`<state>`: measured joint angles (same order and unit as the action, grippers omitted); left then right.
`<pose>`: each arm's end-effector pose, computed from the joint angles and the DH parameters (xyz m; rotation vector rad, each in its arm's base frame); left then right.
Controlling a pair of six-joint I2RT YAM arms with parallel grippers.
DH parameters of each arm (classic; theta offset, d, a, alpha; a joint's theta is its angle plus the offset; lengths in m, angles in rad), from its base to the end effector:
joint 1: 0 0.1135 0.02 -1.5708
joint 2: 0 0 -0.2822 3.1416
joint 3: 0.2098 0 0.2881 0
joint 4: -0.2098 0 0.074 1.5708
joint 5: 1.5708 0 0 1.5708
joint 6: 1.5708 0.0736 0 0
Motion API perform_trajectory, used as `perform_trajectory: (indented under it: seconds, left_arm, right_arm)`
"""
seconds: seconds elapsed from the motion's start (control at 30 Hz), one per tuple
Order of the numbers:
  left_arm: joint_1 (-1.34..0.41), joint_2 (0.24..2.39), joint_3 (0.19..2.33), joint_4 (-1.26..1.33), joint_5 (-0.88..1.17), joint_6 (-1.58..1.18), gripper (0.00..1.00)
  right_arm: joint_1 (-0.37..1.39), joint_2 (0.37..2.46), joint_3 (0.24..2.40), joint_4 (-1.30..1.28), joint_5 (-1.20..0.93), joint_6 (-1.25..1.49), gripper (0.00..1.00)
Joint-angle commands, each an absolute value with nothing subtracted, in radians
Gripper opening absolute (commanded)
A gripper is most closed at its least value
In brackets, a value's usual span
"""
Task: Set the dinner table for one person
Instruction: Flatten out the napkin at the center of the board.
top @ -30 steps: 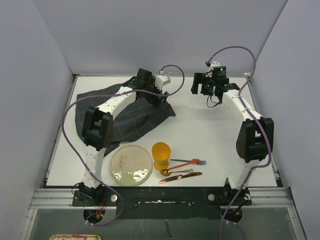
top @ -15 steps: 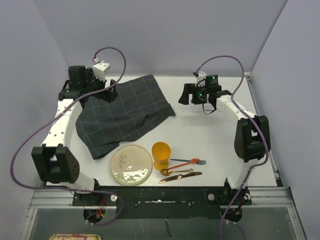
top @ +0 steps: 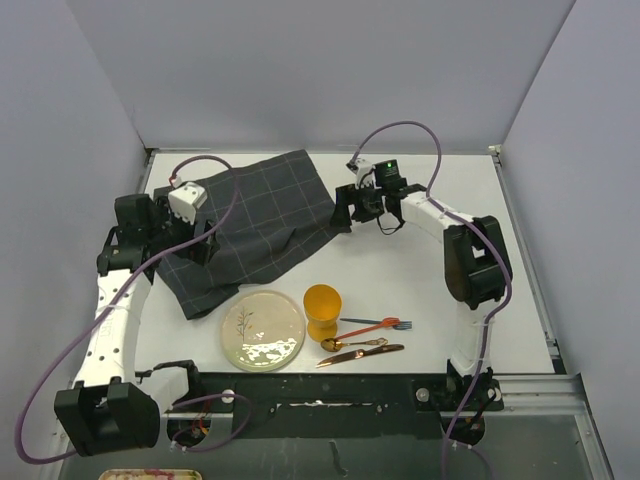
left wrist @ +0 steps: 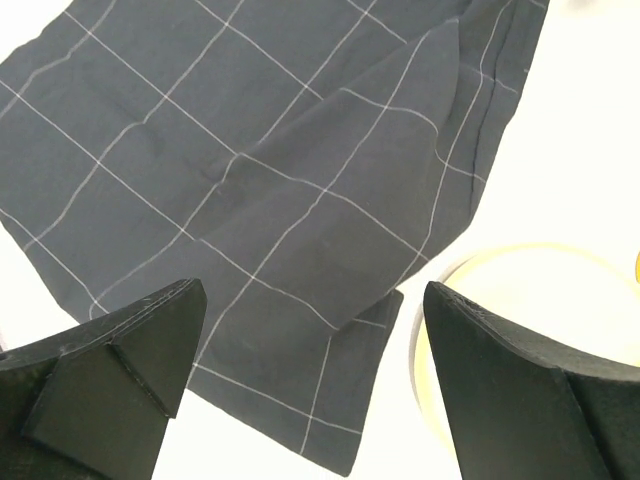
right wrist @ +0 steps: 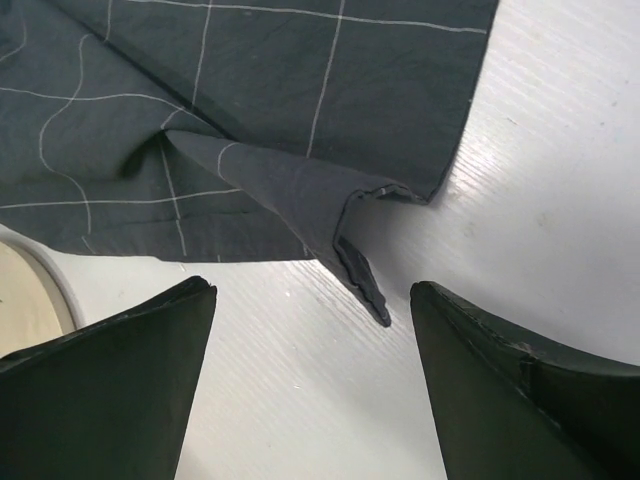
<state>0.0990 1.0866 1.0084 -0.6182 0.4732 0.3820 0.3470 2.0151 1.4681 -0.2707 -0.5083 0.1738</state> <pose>0.2832 -0.0056 0.3116 0.5500 2.1209 -0.2675 0.4653 0.2064 0.1721 -0.4548 2.3784 0.8499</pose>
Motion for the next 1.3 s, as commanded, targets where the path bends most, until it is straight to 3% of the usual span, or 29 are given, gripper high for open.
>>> perform_trajectory:
  seconds: [0.0, 0.83, 0.97, 1.07, 1.2, 1.27]
  left_arm:
    - [0.11, 1.038, 0.989, -0.613, 0.493, 0.4, 0.91]
    - [0.111, 1.047, 0.883, -0.582, 0.481, 0.428, 0.91]
    - [0.111, 1.047, 0.874, -0.582, 0.482, 0.437, 0.91]
    - [0.111, 1.049, 0.868, -0.581, 0.482, 0.443, 0.91]
    - [0.111, 1.053, 0.855, -0.571, 0.487, 0.443, 0.91]
    - [0.111, 1.056, 0.849, -0.567, 0.494, 0.441, 0.91]
  right_arm:
    - [0.345, 1.996, 1.496, -0.257, -0.465, 0.115, 0.81]
    - [0.383, 2.098, 1.502, -0.253, -0.527, 0.134, 0.56]
    - [0.394, 2.113, 1.527, -0.259, -0.53, 0.132, 0.44]
    - [0.399, 2.12, 1.555, -0.268, -0.53, 0.122, 0.3]
    - [0.402, 2.134, 1.625, -0.305, -0.523, 0.118, 0.04]
    - [0.405, 2.141, 1.671, -0.336, -0.52, 0.12, 0.0]
